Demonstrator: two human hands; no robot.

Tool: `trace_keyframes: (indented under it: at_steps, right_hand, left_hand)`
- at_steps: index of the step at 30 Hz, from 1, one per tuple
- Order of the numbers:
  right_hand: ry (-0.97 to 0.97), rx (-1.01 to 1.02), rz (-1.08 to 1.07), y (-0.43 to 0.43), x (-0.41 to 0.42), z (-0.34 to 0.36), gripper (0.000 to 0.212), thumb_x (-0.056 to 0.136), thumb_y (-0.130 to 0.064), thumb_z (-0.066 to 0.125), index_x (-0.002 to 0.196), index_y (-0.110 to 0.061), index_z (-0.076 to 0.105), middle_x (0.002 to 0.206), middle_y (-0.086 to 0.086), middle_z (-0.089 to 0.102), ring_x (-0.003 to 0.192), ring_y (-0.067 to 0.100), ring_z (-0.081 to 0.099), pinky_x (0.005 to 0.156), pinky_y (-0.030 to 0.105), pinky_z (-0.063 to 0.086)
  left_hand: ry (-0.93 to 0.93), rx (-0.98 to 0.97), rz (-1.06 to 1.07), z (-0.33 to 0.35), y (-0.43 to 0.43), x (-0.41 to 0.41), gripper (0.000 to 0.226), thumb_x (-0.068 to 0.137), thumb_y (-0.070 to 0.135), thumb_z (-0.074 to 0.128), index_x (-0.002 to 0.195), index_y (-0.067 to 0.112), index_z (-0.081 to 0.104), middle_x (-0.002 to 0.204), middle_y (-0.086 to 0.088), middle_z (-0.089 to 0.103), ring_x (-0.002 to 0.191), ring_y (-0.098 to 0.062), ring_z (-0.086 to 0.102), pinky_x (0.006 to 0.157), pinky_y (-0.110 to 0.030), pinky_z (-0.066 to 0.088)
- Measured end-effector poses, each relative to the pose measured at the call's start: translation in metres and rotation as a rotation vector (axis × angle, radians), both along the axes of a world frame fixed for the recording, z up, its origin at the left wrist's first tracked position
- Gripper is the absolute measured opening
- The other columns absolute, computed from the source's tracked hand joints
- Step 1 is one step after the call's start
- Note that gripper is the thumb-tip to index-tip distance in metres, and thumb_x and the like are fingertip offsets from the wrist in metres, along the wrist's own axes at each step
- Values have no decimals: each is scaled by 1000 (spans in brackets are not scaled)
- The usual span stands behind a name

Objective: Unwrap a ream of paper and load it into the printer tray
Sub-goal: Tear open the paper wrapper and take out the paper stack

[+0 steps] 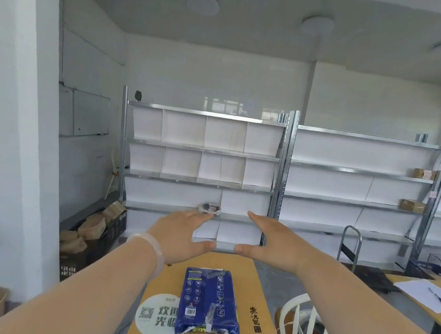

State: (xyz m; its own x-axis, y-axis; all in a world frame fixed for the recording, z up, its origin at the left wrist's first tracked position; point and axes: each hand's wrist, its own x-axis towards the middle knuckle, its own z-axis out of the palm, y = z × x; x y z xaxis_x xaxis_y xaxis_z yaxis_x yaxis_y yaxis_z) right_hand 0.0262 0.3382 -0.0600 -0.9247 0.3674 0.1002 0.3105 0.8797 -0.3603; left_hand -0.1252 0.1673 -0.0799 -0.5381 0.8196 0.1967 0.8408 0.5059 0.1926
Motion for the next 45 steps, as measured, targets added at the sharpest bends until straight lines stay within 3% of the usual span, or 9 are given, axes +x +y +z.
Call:
trace_keyframes:
  at_steps: [6,17,24,31,38,41,45]
  right_hand:
    - [-84,-32,27,60,-49,-46,100,73,-70,58,152,-31,10,161,-4,12,147,15,13,118,33,15]
    - [-249,-126,3,120,-162,-173,89,76,-64,60,148,-31,21,156,-5,28,140,15,31,110,35,32]
    - [-311,-152,-77,156,-242,-232,87,79,-61,59,150,-31,19,157,-5,25,141,13,27,112,34,33]
    - [-440,-256,-126,186,-267,-313,76,86,-52,56,149,-26,22,156,-3,27,141,17,30,113,36,31]
    - [-429,-260,-121,198,-292,-401,49,95,-31,50,142,-24,38,147,-3,43,133,17,40,106,33,39]
    - [-431,-192,-94,202,-304,-425,51,97,-29,46,146,-21,33,151,-3,36,137,20,32,111,35,33]
    - [-451,-105,-91,207,-316,-445,57,94,-35,49,146,-20,31,151,-3,33,139,20,28,113,38,31]
  left_hand:
    - [-92,-74,52,-51,51,-35,74,86,62,46,149,35,19,158,8,24,146,-17,21,118,-39,22]
    - [-254,-237,17,-176,116,-133,70,88,58,46,149,34,20,158,8,25,145,-17,24,116,-40,25]
    - [-313,-265,-43,-229,169,-227,71,88,57,47,149,32,22,158,8,26,145,-16,22,118,-38,23]
    - [-407,-390,-108,-302,200,-262,70,89,57,47,149,33,21,158,9,26,144,-15,26,116,-36,25]
    - [-382,-475,-116,-386,217,-268,74,87,60,43,150,35,14,162,8,8,149,-16,10,121,-39,17]
    - [-322,-513,-172,-412,224,-270,81,85,64,41,152,34,5,162,10,-8,150,-16,-4,122,-41,11]
    - [-241,-532,-225,-434,237,-276,87,84,68,38,152,30,-1,162,10,-11,150,-17,-7,122,-42,7]
